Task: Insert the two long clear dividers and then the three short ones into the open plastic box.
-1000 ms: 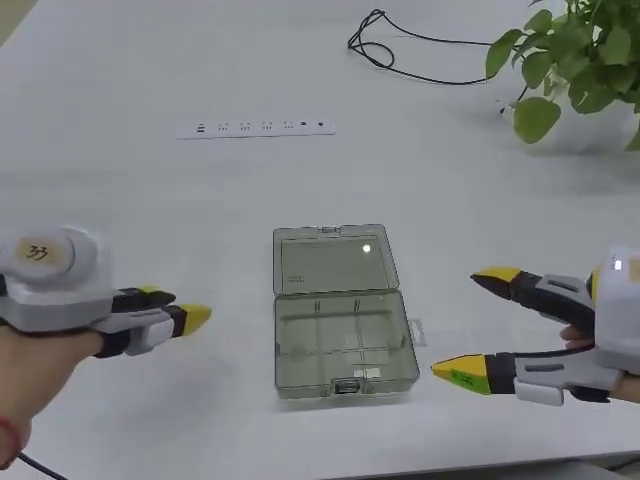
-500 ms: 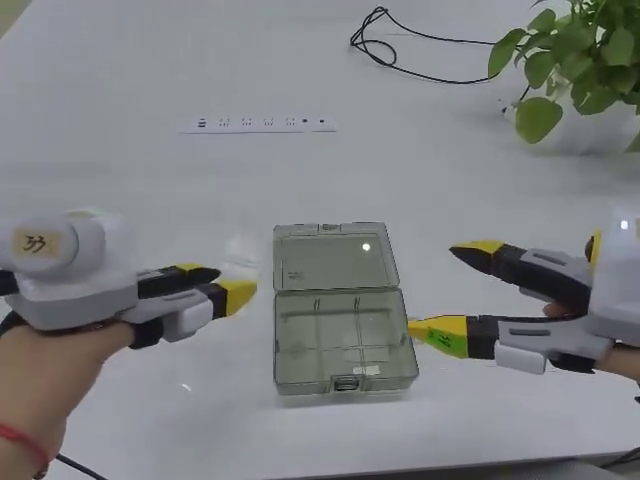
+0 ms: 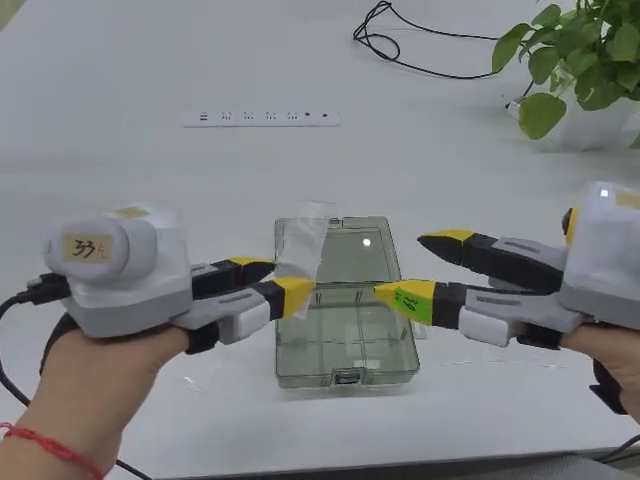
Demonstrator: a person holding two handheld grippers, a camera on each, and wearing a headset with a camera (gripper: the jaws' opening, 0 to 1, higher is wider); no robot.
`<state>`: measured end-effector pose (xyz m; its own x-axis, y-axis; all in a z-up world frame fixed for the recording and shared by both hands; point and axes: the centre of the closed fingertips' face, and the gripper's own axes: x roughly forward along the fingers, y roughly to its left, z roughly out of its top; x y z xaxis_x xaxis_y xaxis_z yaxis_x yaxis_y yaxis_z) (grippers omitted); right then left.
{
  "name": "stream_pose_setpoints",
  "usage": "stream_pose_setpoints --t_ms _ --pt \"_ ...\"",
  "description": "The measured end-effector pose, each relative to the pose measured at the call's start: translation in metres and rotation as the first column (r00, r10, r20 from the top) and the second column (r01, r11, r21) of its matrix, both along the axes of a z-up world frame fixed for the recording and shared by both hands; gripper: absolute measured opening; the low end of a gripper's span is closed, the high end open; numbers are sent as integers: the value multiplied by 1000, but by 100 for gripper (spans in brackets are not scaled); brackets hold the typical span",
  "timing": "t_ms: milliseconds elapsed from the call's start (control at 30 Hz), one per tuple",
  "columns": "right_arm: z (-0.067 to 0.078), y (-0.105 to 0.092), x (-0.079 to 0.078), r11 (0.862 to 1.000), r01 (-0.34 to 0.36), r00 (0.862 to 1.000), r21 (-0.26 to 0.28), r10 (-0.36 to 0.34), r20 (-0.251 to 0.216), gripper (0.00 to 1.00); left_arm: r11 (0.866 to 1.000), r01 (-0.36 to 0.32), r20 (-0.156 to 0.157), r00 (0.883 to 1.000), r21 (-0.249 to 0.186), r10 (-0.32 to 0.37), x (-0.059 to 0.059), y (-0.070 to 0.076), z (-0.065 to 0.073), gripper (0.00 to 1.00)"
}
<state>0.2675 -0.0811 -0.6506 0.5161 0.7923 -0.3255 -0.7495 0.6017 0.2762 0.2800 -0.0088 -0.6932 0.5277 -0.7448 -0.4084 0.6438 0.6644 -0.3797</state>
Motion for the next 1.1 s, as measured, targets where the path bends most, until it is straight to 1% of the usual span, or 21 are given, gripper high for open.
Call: stream_pose_setpoints --t_ms 67,100,167,200,267,333,400,467,500,567,633,733,800,833,933,1033,1100 --pt "-2 -1 2 1000 16 999 3 -16 -28 55 1000 9 4 1000 0 -9 -2 -6 2 30" --pt "-2 -1 2 1000 18 1000 9 -17 -26 53 1000 19 9 1000 2 -20 -3 -8 2 30" --pt "-4 0 4 999 35 999 6 -35 -26 49 999 32 21 999 12 -33 -5 -12 3 30" --pt "-3 1 5 998 54 998 14 -53 -26 48 999 37 25 999 8 -38 -6 -15 4 30" --pt "-2 3 6 997 69 997 25 -69 -29 45 999 41 28 999 2 -41 -8 -19 6 30" --pt "-3 4 7 996 81 996 27 -80 -36 40 999 49 33 998 2 -49 -10 -22 7 30" --pt "-5 4 8 995 101 993 25 -100 -56 34 998 56 38 998 1 -56 -11 -26 7 30" --pt "-10 4 7 992 124 987 36 -119 -106 30 998 61 41 997 -4 -60 -13 -28 9 30" --pt "-11 6 7 991 126 985 43 -120 -122 29 998 62 43 997 -7 -61 -13 -30 10 30" --pt "-12 10 4 991 126 984 43 -120 -129 26 998 69 51 996 -2 -68 -15 -33 11 30" --pt "-14 13 3 991 129 982 47 -121 -143 24 997 78 59 995 9 -79 -16 -35 10 30" --pt "-16 17 1 987 149 973 67 -134 -186 19 996 87 64 994 15 -88 -16 -37 11 30" --pt "-18 19 2 985 158 969 67 -141 -202 17 996 91 68 993 19 -92 -16 -38 11 30" --pt "-18 19 2 985 158 969 67 -142 -201 17 996 92 70 993 20 -93 -16 -37 11 30" --pt "-19 22 1 983 168 963 77 -147 -224 15 995 97 72 993 19 -99 -16 -39 13 30" --pt "-18 23 2 981 178 962 79 -156 -225 13 995 100 74 992 22 -101 -15 -39 13 30" --pt "-19 22 4 976 194 954 95 -165 -251 10 995 100 78 992 29 -102 -14 -39 13 30"
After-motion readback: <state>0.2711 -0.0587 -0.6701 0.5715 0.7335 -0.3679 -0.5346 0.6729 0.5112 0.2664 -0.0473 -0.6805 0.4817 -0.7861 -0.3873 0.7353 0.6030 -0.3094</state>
